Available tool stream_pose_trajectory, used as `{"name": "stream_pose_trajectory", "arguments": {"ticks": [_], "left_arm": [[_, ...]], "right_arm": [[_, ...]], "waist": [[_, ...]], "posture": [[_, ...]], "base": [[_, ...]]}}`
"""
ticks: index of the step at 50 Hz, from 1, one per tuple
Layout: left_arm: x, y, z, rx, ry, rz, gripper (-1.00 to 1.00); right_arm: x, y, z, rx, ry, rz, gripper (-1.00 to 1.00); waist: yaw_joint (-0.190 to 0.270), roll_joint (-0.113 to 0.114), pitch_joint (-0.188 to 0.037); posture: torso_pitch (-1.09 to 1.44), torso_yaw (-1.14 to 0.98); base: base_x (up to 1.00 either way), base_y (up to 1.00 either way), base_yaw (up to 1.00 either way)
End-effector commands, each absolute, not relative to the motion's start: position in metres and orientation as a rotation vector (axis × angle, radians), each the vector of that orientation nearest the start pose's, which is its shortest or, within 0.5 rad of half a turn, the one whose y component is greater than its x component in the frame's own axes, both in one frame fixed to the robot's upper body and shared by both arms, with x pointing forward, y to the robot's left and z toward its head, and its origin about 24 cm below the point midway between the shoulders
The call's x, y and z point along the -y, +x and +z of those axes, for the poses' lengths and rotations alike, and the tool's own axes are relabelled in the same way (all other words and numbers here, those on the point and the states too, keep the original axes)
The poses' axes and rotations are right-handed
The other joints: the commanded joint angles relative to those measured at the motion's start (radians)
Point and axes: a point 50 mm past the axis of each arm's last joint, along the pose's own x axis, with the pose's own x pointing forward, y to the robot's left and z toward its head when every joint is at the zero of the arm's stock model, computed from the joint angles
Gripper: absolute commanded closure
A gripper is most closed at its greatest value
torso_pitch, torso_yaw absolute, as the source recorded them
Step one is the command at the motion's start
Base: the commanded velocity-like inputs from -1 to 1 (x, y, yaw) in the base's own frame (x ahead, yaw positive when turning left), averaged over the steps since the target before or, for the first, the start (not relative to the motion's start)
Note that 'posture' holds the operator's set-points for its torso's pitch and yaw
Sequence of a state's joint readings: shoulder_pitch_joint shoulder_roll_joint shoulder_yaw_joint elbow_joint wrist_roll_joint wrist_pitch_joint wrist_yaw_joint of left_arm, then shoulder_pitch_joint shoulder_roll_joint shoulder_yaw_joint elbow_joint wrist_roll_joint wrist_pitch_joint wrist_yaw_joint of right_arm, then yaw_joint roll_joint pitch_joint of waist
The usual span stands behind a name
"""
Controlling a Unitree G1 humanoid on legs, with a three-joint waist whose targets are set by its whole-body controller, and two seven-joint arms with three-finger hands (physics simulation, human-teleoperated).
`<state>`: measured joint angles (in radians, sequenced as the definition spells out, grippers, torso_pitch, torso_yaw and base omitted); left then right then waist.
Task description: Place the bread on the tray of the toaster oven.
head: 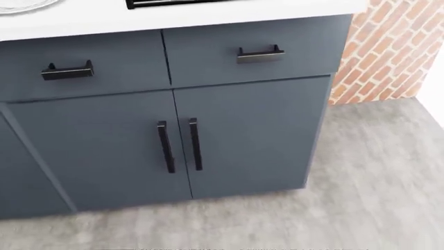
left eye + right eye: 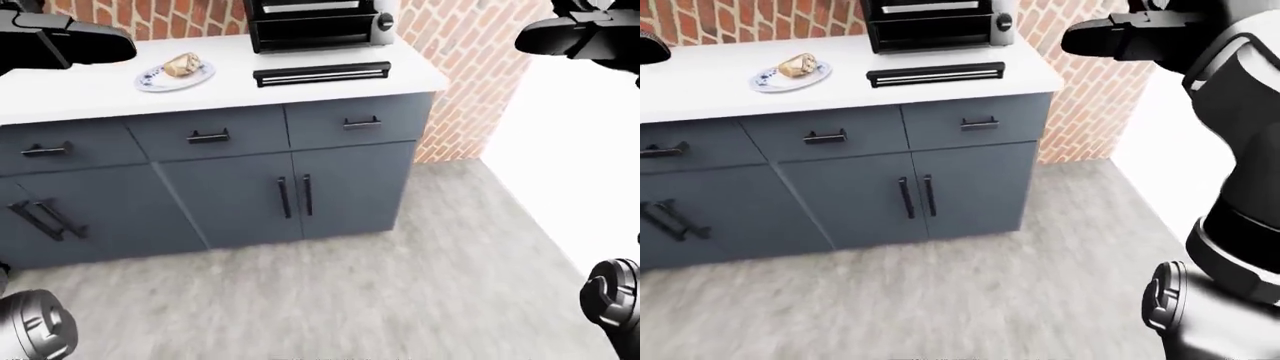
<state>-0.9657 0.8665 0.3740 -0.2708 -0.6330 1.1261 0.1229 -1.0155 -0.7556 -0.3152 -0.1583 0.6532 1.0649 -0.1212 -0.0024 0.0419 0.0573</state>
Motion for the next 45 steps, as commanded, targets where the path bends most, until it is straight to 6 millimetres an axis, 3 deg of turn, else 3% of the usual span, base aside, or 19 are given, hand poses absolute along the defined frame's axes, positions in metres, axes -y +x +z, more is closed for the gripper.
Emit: {"name": "stream_pose_trajectory", "arguments": {"ticks": [1, 7, 10, 11, 12, 14, 19, 20, 21, 22, 23, 25, 30, 31, 34, 39, 42, 44, 45], "left_arm": [[-0.261, 0.254, 0.382, 0.385, 0.143, 0.159, -1.0], [-0.26, 0.255, 0.381, 0.382, 0.143, 0.158, -1.0], [-0.261, 0.256, 0.38, 0.381, 0.144, 0.159, -1.0], [-0.261, 0.255, 0.381, 0.382, 0.143, 0.159, -1.0], [-0.261, 0.255, 0.381, 0.382, 0.144, 0.159, -1.0], [-0.261, 0.256, 0.38, 0.381, 0.144, 0.159, -1.0], [-0.261, 0.255, 0.381, 0.381, 0.139, 0.155, -1.0], [-0.261, 0.255, 0.381, 0.382, 0.14, 0.155, -1.0], [-0.261, 0.255, 0.381, 0.382, 0.141, 0.155, -1.0], [-0.261, 0.255, 0.381, 0.382, 0.139, 0.155, -1.0], [-0.261, 0.256, 0.381, 0.381, 0.14, 0.156, -1.0], [-0.261, 0.256, 0.381, 0.382, 0.139, 0.154, -1.0], [-0.26, 0.256, 0.381, 0.382, 0.141, 0.152, -1.0], [-0.26, 0.256, 0.381, 0.382, 0.141, 0.152, -1.0], [-0.259, 0.255, 0.382, 0.383, 0.138, 0.148, -1.0], [-0.259, 0.256, 0.381, 0.381, 0.139, 0.148, -1.0], [-0.259, 0.255, 0.381, 0.382, 0.139, 0.149, -1.0], [-0.259, 0.256, 0.38, 0.38, 0.139, 0.148, -1.0], [-0.258, 0.256, 0.379, 0.379, 0.142, 0.147, -1.0]], "right_arm": [[0.249, 0.279, 0.376, 0.371, -0.03, -0.078, -1.0], [0.25, 0.28, 0.375, 0.368, -0.031, -0.079, -1.0], [0.25, 0.281, 0.373, 0.366, -0.033, -0.077, -1.0], [0.25, 0.282, 0.373, 0.365, -0.032, -0.077, -1.0], [0.249, 0.282, 0.372, 0.364, -0.033, -0.077, -1.0], [0.249, 0.282, 0.372, 0.364, -0.035, -0.076, -1.0], [0.25, 0.286, 0.368, 0.353, -0.058, -0.096, -1.0], [0.251, 0.288, 0.365, 0.34, -0.053, -0.093, -1.0], [0.251, 0.29, 0.363, 0.335, -0.061, -0.094, -1.0], [0.251, 0.291, 0.362, 0.33, -0.065, -0.094, -1.0], [0.251, 0.291, 0.363, 0.323, -0.059, -0.1, -1.0], [0.253, 0.292, 0.361, 0.309, -0.035, -0.1, -1.0], [0.26, 0.291, 0.366, 0.326, -0.012, -0.156, -1.0], [0.26, 0.291, 0.365, 0.326, -0.016, -0.158, -1.0], [0.259, 0.291, 0.364, 0.323, -0.021, -0.159, -1.0], [0.256, 0.292, 0.363, 0.323, -0.026, -0.149, -1.0], [0.255, 0.293, 0.361, 0.317, -0.039, -0.154, -1.0], [0.253, 0.293, 0.36, 0.315, -0.029, -0.129, -1.0], [0.254, 0.293, 0.36, 0.313, -0.035, -0.146, -1.0]], "waist": [[-0.006, -0.005, -0.027], [-0.009, -0.057, -0.015], [-0.006, -0.105, -0.025], [-0.015, -0.08, -0.025], [-0.003, -0.099, -0.034], [-0.004, -0.098, -0.049], [-0.005, -0.032, -0.02], [-0.008, -0.007, -0.024], [-0.012, 0.043, -0.028], [-0.011, 0.062, -0.014], [-0.006, 0.046, 0.0], [-0.008, 0.028, -0.006], [-0.01, -0.007, 0.012], [0.02, 0.004, -0.009], [0.018, -0.013, -0.028], [0.016, -0.053, -0.017], [0.018, -0.089, -0.014], [-0.016, -0.135, -0.02], [-0.02, -0.101, -0.002]], "posture": [[0.0, 0.0], [0.0, 0.0], [0.0, 0.0], [0.0, 0.0], [0.0, 0.0], [0.0, 0.0], [0.0, 0.0], [0.0, 0.0], [0.0, 0.0], [0.0, 0.0], [0.0, 0.0], [0.0, 0.0], [0.0, 0.0], [0.0, 0.0], [0.0, 0.0], [0.0, 0.0], [0.0, 0.0], [0.0, 0.0], [0.0, 0.0]], "base": [[0.0, 0.48, 0.0], [0.0, 0.49, 0.0], [0.0, 0.49, 0.0], [0.0, 0.49, 0.0], [0.0, 0.49, 0.0], [0.0, 0.49, 0.0], [0.0, 0.49, 0.0], [0.0, 0.42, 0.0], [0.0, 0.0, 0.0], [0.0, 0.0, 0.0], [0.0, 0.0, 0.0], [0.0, 0.0, 0.0], [0.0, 0.0, 0.0], [0.0, 0.0, 1.0], [0.0, 0.0, 1.0], [0.0, 0.0, 1.0], [0.0, 0.0, 1.0], [0.0, 0.0, 0.2], [0.0, 0.0, 0.0]]}}
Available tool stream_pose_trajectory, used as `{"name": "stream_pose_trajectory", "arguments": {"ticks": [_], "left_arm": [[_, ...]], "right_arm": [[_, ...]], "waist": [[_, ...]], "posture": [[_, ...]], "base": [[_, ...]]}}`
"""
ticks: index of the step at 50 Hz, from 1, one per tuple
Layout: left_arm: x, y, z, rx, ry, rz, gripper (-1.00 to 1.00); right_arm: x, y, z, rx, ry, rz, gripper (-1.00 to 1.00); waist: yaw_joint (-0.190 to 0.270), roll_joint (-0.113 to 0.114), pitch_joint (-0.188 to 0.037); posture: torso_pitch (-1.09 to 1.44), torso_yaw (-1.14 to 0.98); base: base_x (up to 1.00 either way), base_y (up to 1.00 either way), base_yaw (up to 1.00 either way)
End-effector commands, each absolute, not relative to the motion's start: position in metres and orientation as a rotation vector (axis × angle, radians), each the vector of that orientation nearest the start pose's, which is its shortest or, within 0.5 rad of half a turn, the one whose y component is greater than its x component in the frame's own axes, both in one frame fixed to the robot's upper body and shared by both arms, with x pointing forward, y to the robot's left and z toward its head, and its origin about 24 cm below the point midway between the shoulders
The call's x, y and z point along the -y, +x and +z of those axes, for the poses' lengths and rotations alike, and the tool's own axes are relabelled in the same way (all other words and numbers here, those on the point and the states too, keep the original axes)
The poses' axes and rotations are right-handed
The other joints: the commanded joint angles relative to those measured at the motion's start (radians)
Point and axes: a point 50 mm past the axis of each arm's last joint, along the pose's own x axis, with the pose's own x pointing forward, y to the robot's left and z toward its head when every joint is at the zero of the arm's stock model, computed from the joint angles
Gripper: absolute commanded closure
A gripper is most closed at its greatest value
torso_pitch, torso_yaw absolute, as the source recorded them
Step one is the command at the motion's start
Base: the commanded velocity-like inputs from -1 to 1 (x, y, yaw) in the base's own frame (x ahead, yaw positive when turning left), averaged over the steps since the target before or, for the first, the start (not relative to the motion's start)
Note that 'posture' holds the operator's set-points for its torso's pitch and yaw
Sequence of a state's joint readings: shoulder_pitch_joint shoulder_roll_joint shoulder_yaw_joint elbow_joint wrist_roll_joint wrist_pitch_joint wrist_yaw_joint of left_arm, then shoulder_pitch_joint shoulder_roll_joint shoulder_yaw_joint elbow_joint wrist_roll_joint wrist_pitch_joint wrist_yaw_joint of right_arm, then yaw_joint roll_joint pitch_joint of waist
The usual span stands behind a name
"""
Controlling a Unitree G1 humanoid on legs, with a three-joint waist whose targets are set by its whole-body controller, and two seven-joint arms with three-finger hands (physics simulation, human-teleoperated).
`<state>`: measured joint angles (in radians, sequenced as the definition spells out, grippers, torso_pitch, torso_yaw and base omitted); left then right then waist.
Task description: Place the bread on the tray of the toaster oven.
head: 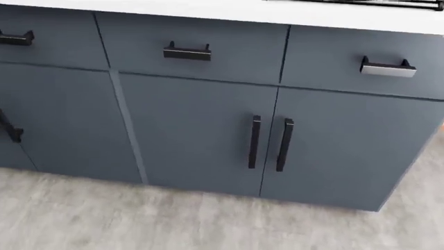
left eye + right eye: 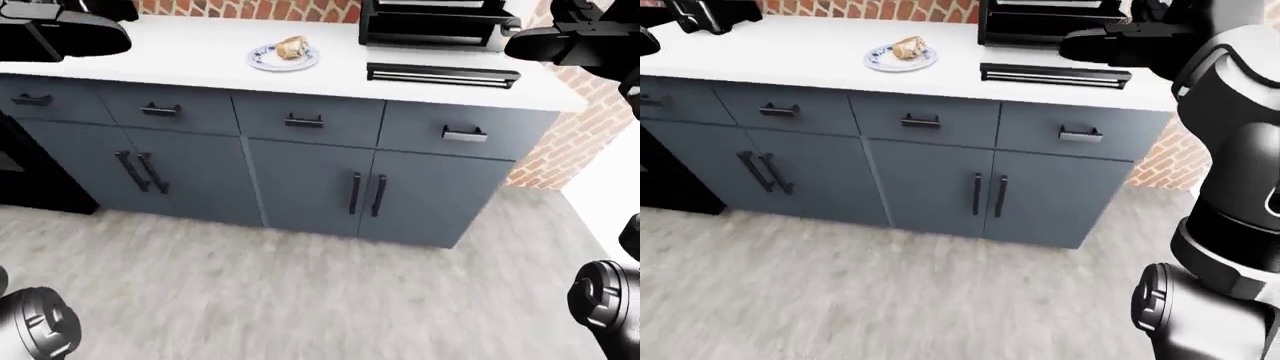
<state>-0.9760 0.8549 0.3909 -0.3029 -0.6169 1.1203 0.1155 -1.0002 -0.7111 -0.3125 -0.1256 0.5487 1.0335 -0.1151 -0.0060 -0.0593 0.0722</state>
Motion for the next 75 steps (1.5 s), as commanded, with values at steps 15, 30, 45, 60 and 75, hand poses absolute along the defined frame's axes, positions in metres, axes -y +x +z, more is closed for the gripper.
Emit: {"name": "stream_pose_trajectory", "arguments": {"ticks": [15, 30, 45, 60, 75], "left_arm": [[-0.25, 0.259, 0.377, 0.372, 0.16, 0.129, -1.0], [-0.249, 0.261, 0.374, 0.367, 0.16, 0.128, -1.0], [-0.249, 0.259, 0.375, 0.368, 0.163, 0.13, -1.0], [-0.248, 0.262, 0.371, 0.359, 0.161, 0.127, -1.0], [-0.248, 0.262, 0.372, 0.362, 0.164, 0.126, -1.0]], "right_arm": [[0.255, 0.29, 0.369, 0.368, 0.0, -0.163, -1.0], [0.258, 0.293, 0.365, 0.341, 0.013, -0.18, -1.0], [0.257, 0.293, 0.363, 0.333, 0.011, -0.182, -1.0], [0.258, 0.294, 0.363, 0.33, 0.014, -0.181, -1.0], [0.256, 0.296, 0.359, 0.341, -0.04, -0.187, -1.0]], "waist": [[-0.003, 0.061, -0.027], [0.021, 0.029, -0.004], [-0.013, 0.121, -0.037], [0.035, 0.005, -0.045], [0.01, 0.066, -0.013]], "posture": [[0.0, 0.0], [0.0, 0.0], [0.0, 0.0], [0.0, 0.0], [0.0, 0.0]], "base": [[0.0, 0.0, 0.0], [0.34, 0.0, 0.0], [0.45, 0.0, 0.0], [0.45, 0.0, 0.0], [0.05, 0.0, 0.0]]}}
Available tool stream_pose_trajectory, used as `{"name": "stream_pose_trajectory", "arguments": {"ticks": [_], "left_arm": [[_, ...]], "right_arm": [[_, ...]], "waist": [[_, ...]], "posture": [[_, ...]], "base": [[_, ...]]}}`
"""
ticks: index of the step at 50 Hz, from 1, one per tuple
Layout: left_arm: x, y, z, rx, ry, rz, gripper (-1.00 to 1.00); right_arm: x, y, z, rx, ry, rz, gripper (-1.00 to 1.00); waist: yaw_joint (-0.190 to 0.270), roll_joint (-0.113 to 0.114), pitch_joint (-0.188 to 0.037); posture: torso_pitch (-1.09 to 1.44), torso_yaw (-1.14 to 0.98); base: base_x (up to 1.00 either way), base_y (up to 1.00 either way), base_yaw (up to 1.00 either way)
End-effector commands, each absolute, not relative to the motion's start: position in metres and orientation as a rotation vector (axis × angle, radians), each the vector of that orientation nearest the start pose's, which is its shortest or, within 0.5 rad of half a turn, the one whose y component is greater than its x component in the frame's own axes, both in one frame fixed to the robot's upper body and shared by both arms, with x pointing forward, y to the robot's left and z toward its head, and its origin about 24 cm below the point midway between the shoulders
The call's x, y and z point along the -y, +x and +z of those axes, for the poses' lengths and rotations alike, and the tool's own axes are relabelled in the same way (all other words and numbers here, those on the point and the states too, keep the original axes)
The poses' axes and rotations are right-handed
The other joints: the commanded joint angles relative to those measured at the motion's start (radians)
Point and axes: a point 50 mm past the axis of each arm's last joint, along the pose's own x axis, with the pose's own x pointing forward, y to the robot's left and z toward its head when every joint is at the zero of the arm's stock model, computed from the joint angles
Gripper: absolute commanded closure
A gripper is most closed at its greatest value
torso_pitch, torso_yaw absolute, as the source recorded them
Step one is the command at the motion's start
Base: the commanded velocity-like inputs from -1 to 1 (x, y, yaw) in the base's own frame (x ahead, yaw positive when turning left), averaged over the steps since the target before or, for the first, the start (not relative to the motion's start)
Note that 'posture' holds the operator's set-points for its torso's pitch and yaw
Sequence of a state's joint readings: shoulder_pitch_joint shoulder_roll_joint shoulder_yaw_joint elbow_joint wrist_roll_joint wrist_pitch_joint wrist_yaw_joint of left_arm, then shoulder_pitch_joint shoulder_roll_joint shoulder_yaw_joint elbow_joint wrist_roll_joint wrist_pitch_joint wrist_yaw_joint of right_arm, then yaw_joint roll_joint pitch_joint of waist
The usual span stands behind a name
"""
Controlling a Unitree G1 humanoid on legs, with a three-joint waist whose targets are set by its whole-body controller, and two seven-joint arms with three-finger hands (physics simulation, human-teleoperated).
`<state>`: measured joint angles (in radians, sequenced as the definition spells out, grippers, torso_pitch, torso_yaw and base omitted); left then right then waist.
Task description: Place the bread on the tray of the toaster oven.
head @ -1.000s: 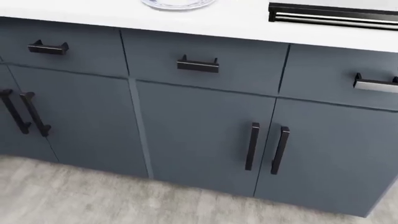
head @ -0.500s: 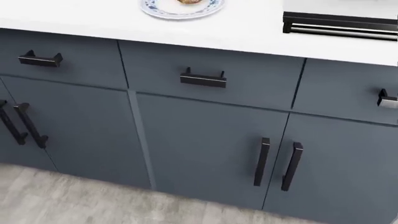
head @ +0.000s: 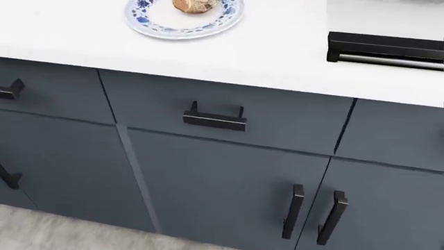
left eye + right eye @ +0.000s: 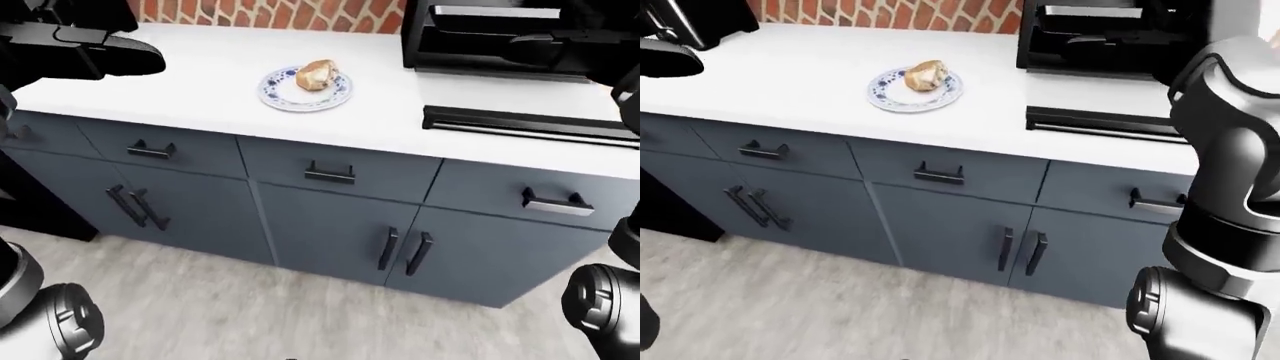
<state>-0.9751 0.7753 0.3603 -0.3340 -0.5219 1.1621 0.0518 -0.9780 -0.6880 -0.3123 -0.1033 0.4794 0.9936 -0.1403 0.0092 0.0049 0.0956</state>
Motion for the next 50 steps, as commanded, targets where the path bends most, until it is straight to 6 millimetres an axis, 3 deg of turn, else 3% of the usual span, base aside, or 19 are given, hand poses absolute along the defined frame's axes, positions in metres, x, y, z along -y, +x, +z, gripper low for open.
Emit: {"name": "stream_pose_trajectory", "arguments": {"ticks": [1, 2, 4, 7, 11, 12, 13, 16, 17, 22, 33, 34, 35, 36, 40, 44, 46, 48, 50], "left_arm": [[-0.248, 0.262, 0.372, 0.362, 0.165, 0.125, -1.0], [-0.247, 0.262, 0.372, 0.363, 0.164, 0.125, -1.0], [-0.248, 0.262, 0.373, 0.363, 0.163, 0.126, -1.0], [-0.247, 0.261, 0.373, 0.363, 0.164, 0.124, -1.0], [-0.249, 0.261, 0.374, 0.367, 0.16, 0.129, -1.0], [-0.25, 0.261, 0.373, 0.367, 0.16, 0.13, -1.0], [-0.25, 0.261, 0.373, 0.367, 0.16, 0.13, -1.0], [-0.249, 0.261, 0.373, 0.365, 0.16, 0.128, -1.0], [-0.249, 0.261, 0.373, 0.365, 0.159, 0.128, -1.0], [-0.249, 0.262, 0.372, 0.362, 0.158, 0.128, -1.0], [-0.248, 0.259, 0.374, 0.365, 0.158, 0.127, -1.0], [-0.249, 0.26, 0.373, 0.363, 0.158, 0.127, -1.0], [-0.249, 0.26, 0.372, 0.363, 0.159, 0.128, -1.0], [-0.249, 0.26, 0.373, 0.363, 0.158, 0.127, -1.0], [-0.249, 0.261, 0.373, 0.363, 0.16, 0.128, -1.0], [-0.25, 0.261, 0.374, 0.364, 0.159, 0.13, -1.0], [-0.249, 0.26, 0.374, 0.364, 0.16, 0.129, -1.0], [-0.249, 0.26, 0.374, 0.364, 0.159, 0.129, -1.0], [-0.249, 0.261, 0.373, 0.362, 0.16, 0.13, -1.0]], "right_arm": [[0.257, 0.296, 0.358, 0.342, -0.033, -0.189, -1.0], [0.256, 0.296, 0.359, 0.343, -0.022, -0.18, -1.0], [0.257, 0.297, 0.356, 0.329, -0.025, -0.19, -1.0], [0.256, 0.298, 0.355, 0.317, -0.02, -0.183, -1.0], [0.256, 0.299, 0.354, 0.326, -0.042, -0.207, -1.0], [0.256, 0.299, 0.355, 0.326, -0.038, -0.205, -1.0], [0.256, 0.299, 0.355, 0.326, -0.037, -0.205, -1.0], [0.253, 0.297, 0.355, 0.33, -0.044, -0.187, -1.0], [0.254, 0.298, 0.354, 0.328, -0.041, -0.189, -1.0], [0.251, 0.298, 0.352, 0.315, -0.046, -0.181, -1.0], [0.247, 0.291, 0.359, 0.354, -0.042, -0.136, -1.0], [0.247, 0.29, 0.36, 0.363, -0.041, -0.135, -1.0], [0.246, 0.289, 0.361, 0.363, -0.044, -0.135, -1.0], [0.247, 0.289, 0.362, 0.363, -0.039, -0.135, -1.0], [0.247, 0.293, 0.357, 0.347, -0.042, -0.14, -1.0], [0.247, 0.292, 0.358, 0.345, -0.04, -0.142, -1.0], [0.247, 0.293, 0.357, 0.342, -0.038, -0.137, -1.0], [0.246, 0.292, 0.358, 0.341, -0.036, -0.134, -1.0], [0.246, 0.292, 0.357, 0.338, -0.03, -0.13, -1.0]], "waist": [[-0.003, 0.005, -0.043], [-0.004, 0.009, -0.043], [-0.022, 0.026, -0.077], [-0.011, 0.032, -0.069], [0.019, 0.003, -0.058], [-0.01, 0.028, -0.067], [-0.01, 0.011, -0.08], [0.005, -0.072, -0.059], [-0.001, -0.038, -0.04], [-0.013, 0.028, -0.052], [-0.011, -0.003, -0.055], [-0.01, 0.001, -0.083], [-0.009, 0.001, -0.077], [-0.009, 0.001, -0.053], [-0.008, -0.01, -0.043], [-0.003, -0.042, -0.044], [-0.002, -0.031, -0.054], [0.004, -0.053, -0.056], [0.004, -0.05, -0.062]], "posture": [[0.0, 0.0], [0.0, 0.0], [0.0, 0.0], [0.0, 0.0], [0.0, 0.0], [0.0, 0.0], [0.0, 0.0], [0.0, 0.0], [0.0, 0.0], [0.0, 0.0], [0.0, 0.0], [0.0, 0.0], [0.0, 0.0], [0.0, 0.0], [0.0, 0.0], [0.0, 0.0], [0.0, 0.0], [0.0, 0.0], [0.0, 0.0]], "base": [[0.0, 0.0, 0.0], [0.0, 0.0, 0.0], [0.0, 0.0, -0.55], [0.0, 0.0, -1.0], [0.0, -0.08, -0.75], [0.0, -0.17, 0.0], [0.0, -0.13, 0.0], [0.0, 0.0, 0.0], [0.0, 0.0, 0.0], [0.0, 0.0, 0.0], [0.0, 0.0, 0.0], [0.1, 0.0, 0.0], [0.27, 0.0, 0.0], [0.28, 0.0, 0.0], [0.28, 0.0, 0.0], [0.28, 0.0, 0.0], [0.29, 0.0, 0.0], [0.28, 0.0, 0.0], [0.28, 0.0, 0.0]]}}
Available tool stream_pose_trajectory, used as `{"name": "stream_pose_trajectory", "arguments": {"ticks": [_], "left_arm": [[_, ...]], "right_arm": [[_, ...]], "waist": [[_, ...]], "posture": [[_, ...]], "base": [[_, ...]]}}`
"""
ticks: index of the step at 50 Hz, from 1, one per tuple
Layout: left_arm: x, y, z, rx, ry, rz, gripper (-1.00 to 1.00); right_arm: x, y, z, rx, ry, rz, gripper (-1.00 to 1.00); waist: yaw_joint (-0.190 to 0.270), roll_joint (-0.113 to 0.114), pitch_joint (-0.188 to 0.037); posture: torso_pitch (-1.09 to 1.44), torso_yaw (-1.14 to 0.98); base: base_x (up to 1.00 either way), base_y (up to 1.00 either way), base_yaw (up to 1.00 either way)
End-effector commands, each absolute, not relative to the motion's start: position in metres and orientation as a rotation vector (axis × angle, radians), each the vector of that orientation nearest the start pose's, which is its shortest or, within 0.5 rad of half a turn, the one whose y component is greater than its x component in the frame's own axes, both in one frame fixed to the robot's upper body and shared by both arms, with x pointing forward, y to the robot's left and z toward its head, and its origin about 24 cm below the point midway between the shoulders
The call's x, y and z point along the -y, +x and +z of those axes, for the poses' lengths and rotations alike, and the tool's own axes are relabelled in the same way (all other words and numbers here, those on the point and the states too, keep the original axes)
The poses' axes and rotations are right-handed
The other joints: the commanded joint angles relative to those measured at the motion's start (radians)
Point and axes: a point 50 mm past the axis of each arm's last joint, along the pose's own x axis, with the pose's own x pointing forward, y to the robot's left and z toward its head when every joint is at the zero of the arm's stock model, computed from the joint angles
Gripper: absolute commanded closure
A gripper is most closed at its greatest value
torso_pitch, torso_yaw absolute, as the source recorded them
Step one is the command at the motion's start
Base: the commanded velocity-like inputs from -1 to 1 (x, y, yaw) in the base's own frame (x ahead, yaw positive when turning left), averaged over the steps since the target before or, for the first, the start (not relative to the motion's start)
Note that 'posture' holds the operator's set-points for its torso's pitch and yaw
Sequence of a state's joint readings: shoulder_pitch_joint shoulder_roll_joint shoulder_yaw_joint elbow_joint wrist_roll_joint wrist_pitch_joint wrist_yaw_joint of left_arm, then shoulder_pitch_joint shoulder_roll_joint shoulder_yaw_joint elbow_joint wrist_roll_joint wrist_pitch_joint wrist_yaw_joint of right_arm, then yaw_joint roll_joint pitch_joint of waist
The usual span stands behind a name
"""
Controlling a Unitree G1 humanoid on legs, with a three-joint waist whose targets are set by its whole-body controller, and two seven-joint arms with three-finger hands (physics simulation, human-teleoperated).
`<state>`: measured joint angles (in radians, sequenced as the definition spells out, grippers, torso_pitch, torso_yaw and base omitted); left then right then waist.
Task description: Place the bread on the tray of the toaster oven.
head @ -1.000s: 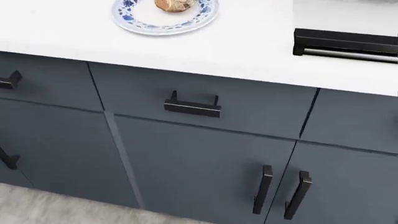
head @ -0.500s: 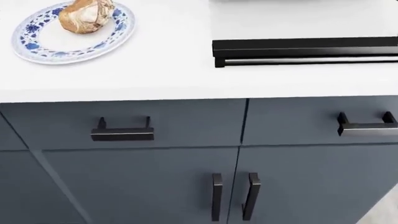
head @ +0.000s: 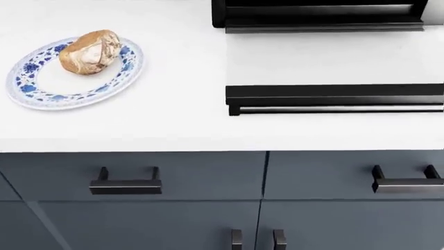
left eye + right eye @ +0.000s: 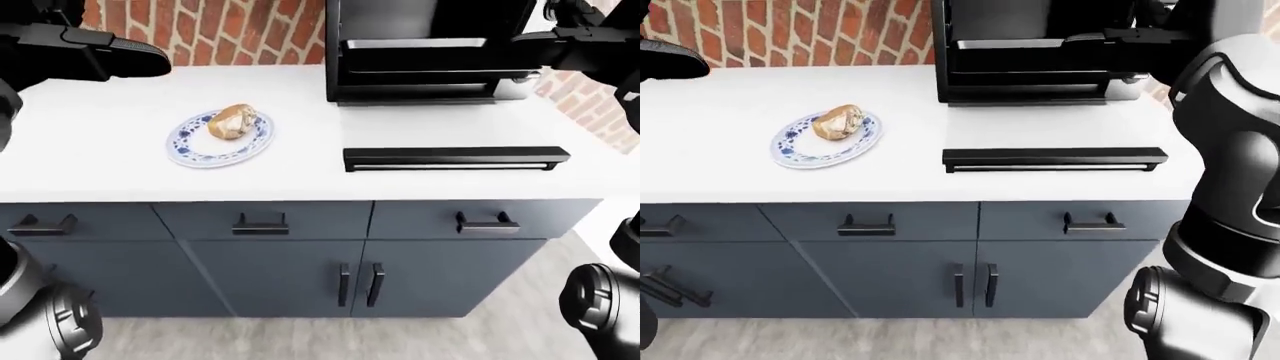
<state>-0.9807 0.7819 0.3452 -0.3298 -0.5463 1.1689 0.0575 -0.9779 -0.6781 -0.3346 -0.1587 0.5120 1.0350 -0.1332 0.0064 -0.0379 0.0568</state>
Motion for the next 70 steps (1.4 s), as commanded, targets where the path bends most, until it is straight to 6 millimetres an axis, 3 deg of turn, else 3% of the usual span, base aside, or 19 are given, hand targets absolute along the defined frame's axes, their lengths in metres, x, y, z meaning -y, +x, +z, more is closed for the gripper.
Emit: {"name": "stream_pose_trajectory", "arguments": {"ticks": [1, 6, 10, 11, 13, 18, 19, 21, 23, 25, 26, 28, 39, 57, 58, 60, 62, 67, 70], "left_arm": [[-0.249, 0.261, 0.373, 0.362, 0.16, 0.13, -1.0], [-0.249, 0.26, 0.373, 0.362, 0.161, 0.129, -1.0], [-0.248, 0.262, 0.372, 0.359, 0.163, 0.127, -1.0], [-0.248, 0.262, 0.372, 0.359, 0.162, 0.126, -1.0], [-0.249, 0.262, 0.371, 0.359, 0.161, 0.126, -1.0], [-0.249, 0.262, 0.371, 0.358, 0.161, 0.126, -1.0], [-0.249, 0.263, 0.371, 0.358, 0.161, 0.126, -1.0], [-0.248, 0.263, 0.371, 0.358, 0.162, 0.125, -1.0], [-0.249, 0.262, 0.372, 0.358, 0.162, 0.127, -1.0], [-0.249, 0.262, 0.372, 0.359, 0.161, 0.127, -1.0], [-0.249, 0.263, 0.372, 0.359, 0.16, 0.128, -1.0], [-0.249, 0.263, 0.372, 0.36, 0.162, 0.127, -1.0], [-0.25, 0.261, 0.372, 0.36, 0.159, 0.13, -1.0], [-0.251, 0.263, 0.37, 0.356, 0.159, 0.13, -1.0], [-0.25, 0.263, 0.37, 0.356, 0.16, 0.13, -1.0], [-0.25, 0.263, 0.37, 0.356, 0.159, 0.129, -1.0], [-0.25, 0.263, 0.37, 0.355, 0.16, 0.129, -1.0], [-0.252, 0.264, 0.369, 0.355, 0.159, 0.13, -1.0], [-0.251, 0.263, 0.37, 0.355, 0.16, 0.131, -1.0]], "right_arm": [[0.246, 0.292, 0.358, 0.339, -0.03, -0.131, -1.0], [0.246, 0.292, 0.358, 0.341, -0.031, -0.132, -1.0], [0.246, 0.292, 0.357, 0.34, -0.033, -0.13, -1.0], [0.245, 0.292, 0.357, 0.339, -0.034, -0.129, -1.0], [0.245, 0.291, 0.358, 0.34, -0.034, -0.129, -1.0], [0.246, 0.291, 0.36, 0.355, -0.037, -0.134, -1.0], [0.246, 0.291, 0.359, 0.354, -0.038, -0.135, -1.0], [0.248, 0.291, 0.362, 0.366, -0.038, -0.145, -1.0], [0.25, 0.286, 0.37, 0.393, -0.034, -0.148, -1.0], [0.25, 0.277, 0.383, 0.444, -0.056, -0.149, -1.0], [0.251, 0.273, 0.391, 0.464, -0.049, -0.155, -1.0], [0.251, 0.264, 0.401, 0.499, -0.037, -0.141, -1.0], [0.246, 0.255, 0.41, 0.555, -0.022, -0.101, -1.0], [0.247, 0.261, 0.402, 0.541, -0.007, -0.11, -1.0], [0.247, 0.261, 0.402, 0.541, -0.007, -0.111, -1.0], [0.248, 0.261, 0.402, 0.545, -0.006, -0.111, -1.0], [0.249, 0.261, 0.402, 0.546, -0.003, -0.112, -1.0], [0.25, 0.262, 0.401, 0.533, -0.004, -0.13, -1.0], [0.25, 0.263, 0.4, 0.53, -0.005, -0.129, -1.0]], "waist": [[0.007, -0.004, -0.021], [-0.004, 0.033, -0.013], [-0.019, 0.105, -0.032], [-0.019, 0.094, -0.036], [-0.02, 0.115, -0.011], [-0.007, 0.089, -0.019], [-0.007, 0.077, 0.011], [-0.005, 0.066, 0.01], [0.001, 0.035, 0.012], [0.009, -0.023, -0.004], [0.011, 0.026, 0.006], [0.005, 0.024, -0.008], [-0.004, 0.039, -0.005], [0.004, 0.033, 0.004], [0.003, 0.041, -0.021], [-0.007, 0.04, 0.027], [-0.006, 0.044, 0.014], [0.009, 0.022, -0.007], [0.015, -0.029, -0.022]], "posture": [[0.0, 0.0], [0.0, 0.0], [0.0, 0.0], [0.0, 0.0], [0.0, 0.0], [0.0, 0.0], [0.0, 0.0], [0.0, 0.0], [0.0, 0.0], [0.0, 0.0], [0.0, 0.0], [0.0, 0.0], [0.0, 0.0], [0.0, 0.0], [0.0, 0.0], [0.0, 0.0], [0.0, 0.0], [0.0, 0.0], [0.0, 0.0]], "base": [[0.27, 0.0, 0.0], [0.28, 0.0, 0.0], [0.28, 0.0, 0.0], [0.28, 0.0, 0.0], [0.28, 0.0, 0.0], [0.28, 0.0, 0.0], [0.0, 0.0, 0.0], [0.0, 0.0, 0.0], [0.0, 0.0, 0.0], [0.0, 0.0, 0.0], [0.0, 0.0, 0.0], [0.0, 0.0, 0.0], [0.0, 0.0, 0.0], [0.0, 0.0, 0.0], [0.16, 0.0, 0.0], [0.52, 0.0, 0.0], [0.52, 0.0, 0.0], [0.52, 0.0, 0.0], [0.52, 0.0, 0.0]]}}
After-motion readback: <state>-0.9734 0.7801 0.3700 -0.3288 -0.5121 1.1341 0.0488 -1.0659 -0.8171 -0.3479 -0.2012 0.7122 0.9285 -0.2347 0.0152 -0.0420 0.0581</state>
